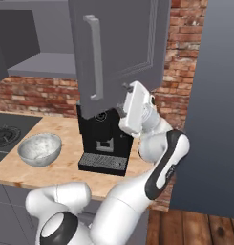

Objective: Open the cabinet and move the ladle to the pot. Then close the cabinet.

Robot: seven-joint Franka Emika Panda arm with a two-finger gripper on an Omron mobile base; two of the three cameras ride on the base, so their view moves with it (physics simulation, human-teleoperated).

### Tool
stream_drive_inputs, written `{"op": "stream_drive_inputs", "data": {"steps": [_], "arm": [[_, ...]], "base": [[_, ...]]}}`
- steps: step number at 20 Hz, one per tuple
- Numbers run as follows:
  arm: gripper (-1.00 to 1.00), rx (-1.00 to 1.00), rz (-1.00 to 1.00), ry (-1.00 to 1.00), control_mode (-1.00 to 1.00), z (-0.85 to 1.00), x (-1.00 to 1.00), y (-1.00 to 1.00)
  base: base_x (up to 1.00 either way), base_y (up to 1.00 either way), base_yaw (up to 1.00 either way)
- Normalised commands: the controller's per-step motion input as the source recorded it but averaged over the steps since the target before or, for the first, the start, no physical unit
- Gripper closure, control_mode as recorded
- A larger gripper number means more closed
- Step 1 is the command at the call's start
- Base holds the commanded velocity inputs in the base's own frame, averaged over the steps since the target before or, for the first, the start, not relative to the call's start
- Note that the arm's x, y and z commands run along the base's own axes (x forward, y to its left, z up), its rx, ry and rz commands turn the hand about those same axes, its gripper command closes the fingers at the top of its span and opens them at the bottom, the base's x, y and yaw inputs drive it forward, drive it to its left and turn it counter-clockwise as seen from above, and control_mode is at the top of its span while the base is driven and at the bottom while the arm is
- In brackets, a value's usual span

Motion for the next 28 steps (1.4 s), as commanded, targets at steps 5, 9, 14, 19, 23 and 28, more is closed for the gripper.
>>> {"op": "stream_drive_inputs", "data": {"steps": [5,9,14,19,23,28], "arm": [[-1.00,-0.07,-0.20,0.00,-1.00,0.00,0.05,0.85],[-1.00,-0.07,-0.25,0.00,-1.00,0.00,0.13,0.79],[-1.00,-0.06,-0.32,0.02,-1.00,0.00,0.34,0.73],[-1.00,-0.06,-0.37,0.08,-1.00,0.00,0.56,0.58],[-1.00,-0.06,-0.41,0.13,-1.00,0.00,0.65,0.49],[-1.00,-0.07,-0.44,0.18,-1.00,0.00,0.72,0.48]], "base": [[0.00,0.00,0.00],[0.00,0.00,0.00],[0.00,0.00,0.00],[0.00,0.00,0.00],[0.00,0.00,0.00],[0.00,0.00,0.00]]}}
